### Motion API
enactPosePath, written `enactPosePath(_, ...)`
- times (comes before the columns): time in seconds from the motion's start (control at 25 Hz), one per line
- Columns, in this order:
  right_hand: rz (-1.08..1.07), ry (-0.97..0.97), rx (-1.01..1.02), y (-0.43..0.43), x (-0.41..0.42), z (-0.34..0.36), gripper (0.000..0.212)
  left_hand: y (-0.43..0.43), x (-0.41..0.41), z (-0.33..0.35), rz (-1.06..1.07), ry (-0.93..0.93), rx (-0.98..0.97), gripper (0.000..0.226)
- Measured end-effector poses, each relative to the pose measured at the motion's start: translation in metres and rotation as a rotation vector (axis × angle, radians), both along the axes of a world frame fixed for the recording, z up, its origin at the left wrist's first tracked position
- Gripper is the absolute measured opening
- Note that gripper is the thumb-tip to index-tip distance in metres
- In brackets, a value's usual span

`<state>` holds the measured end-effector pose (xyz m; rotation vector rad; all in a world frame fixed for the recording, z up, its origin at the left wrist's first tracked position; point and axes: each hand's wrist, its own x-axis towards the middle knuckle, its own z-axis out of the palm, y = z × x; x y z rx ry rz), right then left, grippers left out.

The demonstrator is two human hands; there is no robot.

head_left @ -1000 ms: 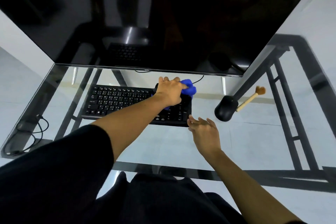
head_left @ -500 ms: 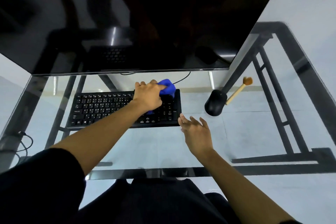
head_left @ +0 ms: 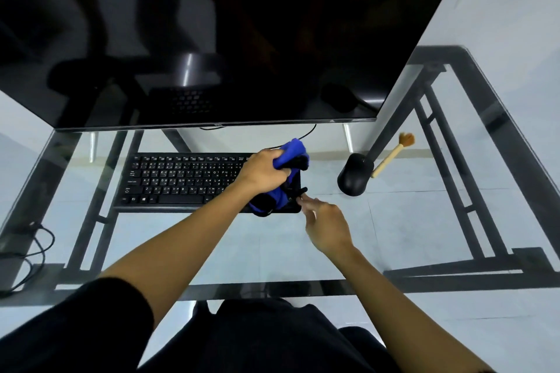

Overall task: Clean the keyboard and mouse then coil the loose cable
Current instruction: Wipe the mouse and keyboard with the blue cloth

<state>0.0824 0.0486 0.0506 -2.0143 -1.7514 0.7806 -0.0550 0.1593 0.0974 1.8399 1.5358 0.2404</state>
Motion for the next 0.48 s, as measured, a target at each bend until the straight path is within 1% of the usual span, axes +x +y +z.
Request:
enactPosePath(0.08,-0.267,0.312,0.014,0.002,-0.004,0.017,0.03,-0.011,-0.011,0.0,0.058,-0.106,0.025,0.019)
enactPosePath(0.12,-0.337,0.433,0.005,0.004,-0.005,0.027,0.031,-0.018,-0.012,0.0,0.056,-0.134,0.045,0.022)
enactPosePath(0.16,-0.359,0.553,-0.023,0.006,-0.007,0.039,0.035,-0.024,-0.012,0.002,0.043,-0.163,0.051,0.029)
enactPosePath(0.24,-0.311,0.761,-0.093,0.006,-0.009,0.061,0.034,-0.036,-0.009,0.007,0.027,-0.246,0.008,0.052)
enactPosePath(0.28,-0.301,0.834,-0.124,0.006,-0.009,0.066,0.03,-0.041,-0.008,0.009,0.027,-0.298,-0.035,0.06)
enactPosePath(0.32,-0.306,0.879,-0.146,0.006,-0.006,0.067,0.027,-0.044,-0.007,0.011,0.023,-0.363,-0.093,0.061)
enactPosePath(0.4,-0.298,0.915,-0.127,0.002,0.005,0.067,0.024,-0.049,-0.001,0.017,0.002,-0.493,-0.209,0.05)
enactPosePath(0.44,-0.294,0.919,-0.108,0.0,0.012,0.065,0.027,-0.051,0.004,0.02,-0.003,-0.54,-0.238,0.046)
enactPosePath(0.48,-0.287,0.913,-0.089,-0.002,0.02,0.062,0.035,-0.054,0.009,0.022,-0.004,-0.575,-0.241,0.045)
